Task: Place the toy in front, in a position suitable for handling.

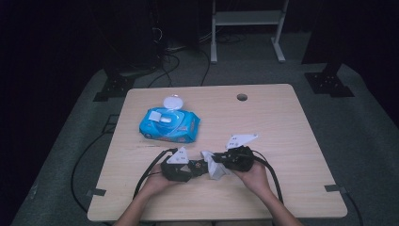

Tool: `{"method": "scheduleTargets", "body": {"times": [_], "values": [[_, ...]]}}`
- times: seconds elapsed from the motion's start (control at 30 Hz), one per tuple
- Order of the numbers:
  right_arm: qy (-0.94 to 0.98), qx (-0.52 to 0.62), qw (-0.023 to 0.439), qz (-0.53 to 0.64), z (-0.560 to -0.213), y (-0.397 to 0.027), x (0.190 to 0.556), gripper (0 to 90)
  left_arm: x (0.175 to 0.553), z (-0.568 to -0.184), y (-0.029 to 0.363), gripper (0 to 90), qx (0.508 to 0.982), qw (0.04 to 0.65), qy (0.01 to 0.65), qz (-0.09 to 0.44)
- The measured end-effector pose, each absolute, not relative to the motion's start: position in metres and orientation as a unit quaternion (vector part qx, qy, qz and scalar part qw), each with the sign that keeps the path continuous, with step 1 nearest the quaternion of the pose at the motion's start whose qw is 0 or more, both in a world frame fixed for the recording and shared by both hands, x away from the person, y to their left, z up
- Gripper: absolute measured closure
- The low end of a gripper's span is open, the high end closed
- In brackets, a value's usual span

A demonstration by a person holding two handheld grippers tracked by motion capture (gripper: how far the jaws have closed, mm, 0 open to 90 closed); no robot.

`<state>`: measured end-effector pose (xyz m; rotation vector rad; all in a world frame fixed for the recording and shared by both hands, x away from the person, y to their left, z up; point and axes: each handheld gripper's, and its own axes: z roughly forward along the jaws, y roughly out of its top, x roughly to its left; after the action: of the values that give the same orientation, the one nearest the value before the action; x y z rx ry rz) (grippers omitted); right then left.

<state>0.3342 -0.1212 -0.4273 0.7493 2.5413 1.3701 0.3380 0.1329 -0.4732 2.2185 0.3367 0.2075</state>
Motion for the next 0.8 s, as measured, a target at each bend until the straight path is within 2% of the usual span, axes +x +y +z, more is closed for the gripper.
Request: {"method": "scheduleTargets", "body": {"times": [0.2, 0.43, 0.8], "values": [[0.850, 0.244, 0.072, 0.461, -0.428, -0.114, 0.333, 84.2, 0.338, -0.474, 0.132, 57.5, 0.891, 0.425, 0.132, 0.085], [0.847, 0.260, 0.079, 0.457, -0.427, -0.130, 0.338, 84.2, 0.338, -0.474, 0.132, 57.8, 0.892, 0.424, 0.131, 0.086], [0.853, 0.241, 0.071, 0.458, -0.427, -0.117, 0.333, 84.2, 0.338, -0.475, 0.130, 56.7, 0.891, 0.424, 0.135, 0.085]]}}
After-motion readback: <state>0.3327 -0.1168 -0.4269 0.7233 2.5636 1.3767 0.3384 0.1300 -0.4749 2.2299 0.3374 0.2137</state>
